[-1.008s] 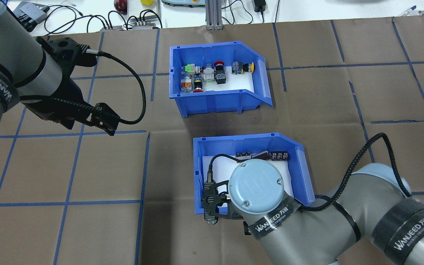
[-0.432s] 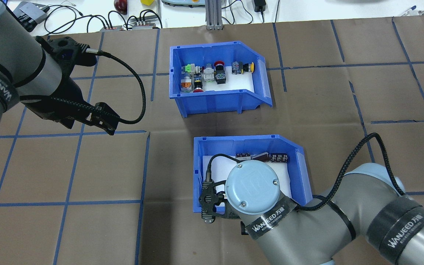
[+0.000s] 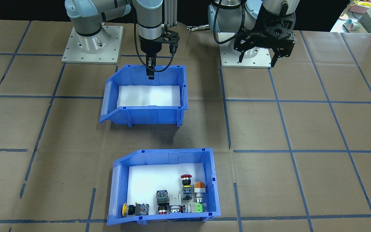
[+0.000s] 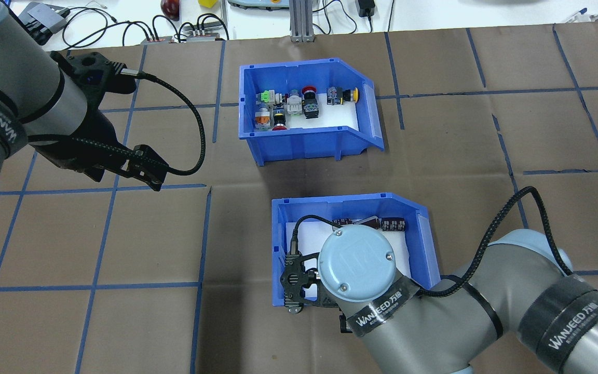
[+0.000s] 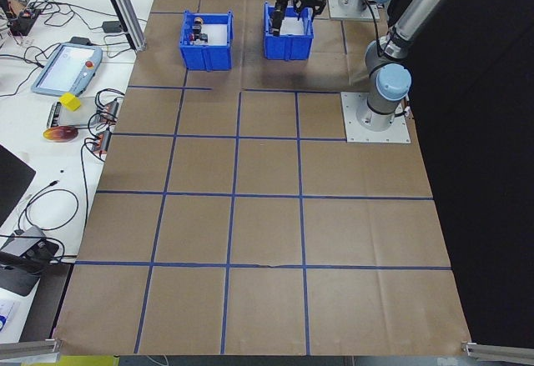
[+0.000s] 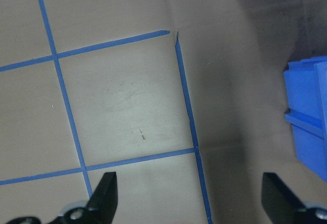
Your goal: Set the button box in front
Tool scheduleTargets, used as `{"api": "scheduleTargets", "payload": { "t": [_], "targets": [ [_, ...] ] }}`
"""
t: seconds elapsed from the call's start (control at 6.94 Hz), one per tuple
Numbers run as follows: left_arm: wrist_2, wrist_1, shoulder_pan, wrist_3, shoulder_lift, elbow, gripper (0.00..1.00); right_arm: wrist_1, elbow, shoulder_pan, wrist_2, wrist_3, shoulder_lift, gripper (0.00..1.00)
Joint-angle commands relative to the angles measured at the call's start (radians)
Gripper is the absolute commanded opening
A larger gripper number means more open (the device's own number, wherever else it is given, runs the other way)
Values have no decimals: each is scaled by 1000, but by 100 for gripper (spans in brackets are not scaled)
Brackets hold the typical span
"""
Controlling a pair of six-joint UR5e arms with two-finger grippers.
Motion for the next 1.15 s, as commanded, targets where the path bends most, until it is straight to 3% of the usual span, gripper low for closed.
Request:
{"api": "scheduleTargets", "payload": {
  "t": [0.0, 0.29, 0.72, 1.01],
  "targets": [
    [2, 0, 0, 0, 1, 0, 99, 91, -74, -26, -30, -3, -43, 100],
    [2, 0, 0, 0, 1, 0, 99, 124, -157, -145, -123, -1, -51, 100],
    [2, 0, 0, 0, 1, 0, 99, 124, -280, -409, -113, 20, -25, 100],
    [2, 0, 0, 0, 1, 0, 99, 143, -375, -496, -105, 238, 48, 100]
  ]
}}
